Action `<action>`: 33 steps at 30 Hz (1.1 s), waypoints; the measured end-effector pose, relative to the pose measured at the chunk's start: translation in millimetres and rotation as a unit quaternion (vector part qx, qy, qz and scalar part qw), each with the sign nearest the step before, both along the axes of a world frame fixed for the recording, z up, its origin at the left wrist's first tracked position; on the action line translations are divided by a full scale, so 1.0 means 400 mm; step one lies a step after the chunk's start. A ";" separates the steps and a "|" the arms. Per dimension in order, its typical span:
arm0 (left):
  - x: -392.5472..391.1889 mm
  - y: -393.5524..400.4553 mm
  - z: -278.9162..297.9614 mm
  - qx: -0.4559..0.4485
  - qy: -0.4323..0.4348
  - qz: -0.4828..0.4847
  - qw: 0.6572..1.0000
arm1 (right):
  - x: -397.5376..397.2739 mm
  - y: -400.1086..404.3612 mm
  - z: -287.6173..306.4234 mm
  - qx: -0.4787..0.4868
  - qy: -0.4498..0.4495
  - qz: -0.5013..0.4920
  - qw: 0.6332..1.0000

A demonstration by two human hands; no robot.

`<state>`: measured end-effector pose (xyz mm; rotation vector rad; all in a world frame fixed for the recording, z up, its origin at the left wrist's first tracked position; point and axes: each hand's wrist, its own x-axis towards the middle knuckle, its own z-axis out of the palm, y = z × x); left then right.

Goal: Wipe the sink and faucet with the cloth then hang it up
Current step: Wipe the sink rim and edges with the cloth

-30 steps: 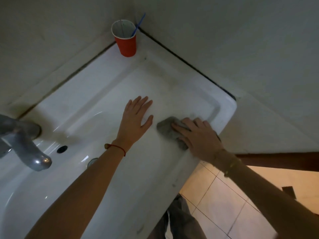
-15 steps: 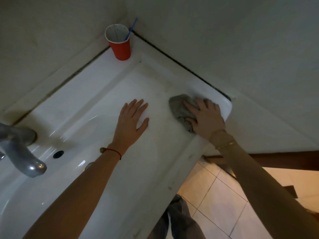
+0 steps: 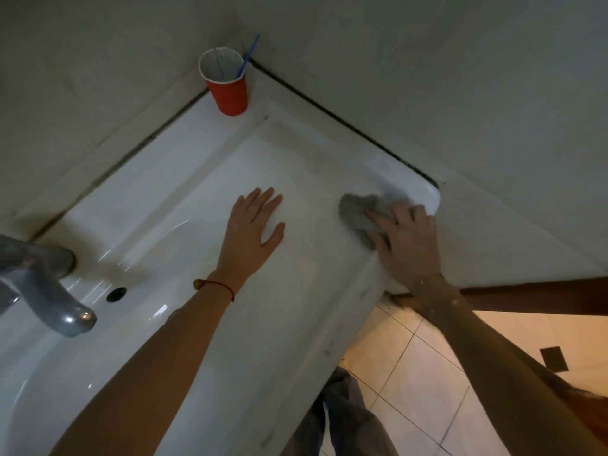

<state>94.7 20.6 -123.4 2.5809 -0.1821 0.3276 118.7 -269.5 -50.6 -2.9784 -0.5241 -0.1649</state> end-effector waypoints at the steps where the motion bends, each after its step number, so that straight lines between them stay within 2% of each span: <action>1: 0.000 0.000 -0.001 0.001 0.000 0.001 1.000 | -0.047 0.013 0.008 0.015 0.014 0.014 1.000; 5: 0.000 0.000 -0.006 0.001 -0.004 -0.003 1.000 | -0.168 0.040 0.039 0.039 0.074 0.068 0.994; 8: 0.001 0.001 -0.004 0.006 0.003 -0.004 1.000 | -0.084 0.041 0.036 -0.004 0.055 0.059 0.997; 10: 0.001 0.002 -0.004 0.009 0.008 -0.002 1.000 | -0.028 0.042 0.022 -0.017 0.038 0.090 0.995; 16: 0.001 0.002 -0.008 0.016 0.009 -0.003 1.000 | 0.003 0.001 -0.021 0.065 0.050 0.211 0.974; 21: 0.000 0.001 -0.004 0.013 0.009 -0.004 1.000 | -0.080 0.004 0.005 0.125 0.053 0.170 0.976; 25: 0.001 0.001 -0.004 0.016 0.002 -0.005 1.000 | -0.088 -0.018 0.016 0.078 0.077 0.196 0.974; 28: 0.002 0.000 -0.002 0.017 -0.002 -0.005 1.000 | 0.012 -0.032 0.018 0.089 0.064 0.108 0.988; 30: 0.001 0.000 -0.002 0.018 0.001 -0.004 1.000 | 0.010 -0.020 0.012 0.117 0.045 0.065 0.990; 33: 0.002 -0.001 -0.002 0.021 0.006 -0.002 1.000 | -0.117 0.029 -0.001 0.149 0.060 0.124 0.979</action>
